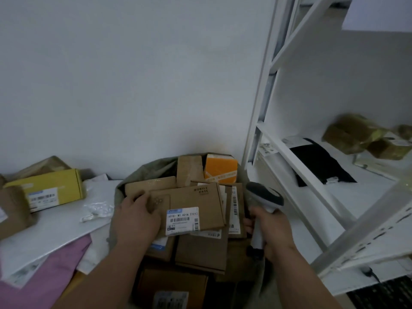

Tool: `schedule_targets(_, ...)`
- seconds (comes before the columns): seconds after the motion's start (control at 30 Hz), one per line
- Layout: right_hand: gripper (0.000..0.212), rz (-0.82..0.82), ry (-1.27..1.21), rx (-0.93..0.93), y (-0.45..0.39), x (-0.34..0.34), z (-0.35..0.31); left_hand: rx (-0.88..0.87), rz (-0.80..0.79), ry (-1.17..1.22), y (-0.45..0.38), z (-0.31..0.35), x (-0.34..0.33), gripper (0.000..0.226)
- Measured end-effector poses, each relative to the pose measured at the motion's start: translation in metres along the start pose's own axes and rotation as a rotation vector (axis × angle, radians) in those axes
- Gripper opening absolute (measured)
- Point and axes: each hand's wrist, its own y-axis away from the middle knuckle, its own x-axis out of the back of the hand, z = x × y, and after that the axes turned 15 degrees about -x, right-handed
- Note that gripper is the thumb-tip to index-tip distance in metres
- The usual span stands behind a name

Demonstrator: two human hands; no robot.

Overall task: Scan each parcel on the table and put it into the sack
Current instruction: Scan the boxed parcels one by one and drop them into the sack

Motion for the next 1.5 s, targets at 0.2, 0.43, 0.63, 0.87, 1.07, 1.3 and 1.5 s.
schedule_targets(0.2,0.007,0.051,-0.008,-0.114,-0.032,0.014,-0.012,0.208,0.116,0.011,-0.003,0.0,0.0,0.05)
schedule_targets(0.43,0.008,-0.072,-0.008,-0.302,-0.051,0.006,0.004,0.501,0.013,0.278,-0.01,-0.031,-0.013,0.057)
schedule_targets(0.63,0.011,-0.039,-0.074,-0.269,-0.055,-0.001,0.004,0.436,0.146,0.363,-0.012,-0.023,-0.01,0.049)
schedule_targets(0.87,0.007,0.105,-0.135,-0.007,-0.028,-0.018,-0.022,0.179,0.311,0.359,-0.019,-0.001,0.023,0.036)
schedule_targets(1.07,0.012,0.12,-0.172,0.23,0.027,-0.027,-0.074,0.012,0.361,0.556,-0.04,0.019,0.048,0.056)
schedule_targets(1.3,0.018,0.125,-0.273,0.537,0.082,-0.029,-0.114,-0.14,0.445,0.615,-0.041,0.042,0.082,0.043)
schedule_targets(1.5,0.014,0.123,-0.183,0.485,0.081,-0.028,-0.112,-0.166,0.365,0.597,-0.045,0.04,0.083,0.041)
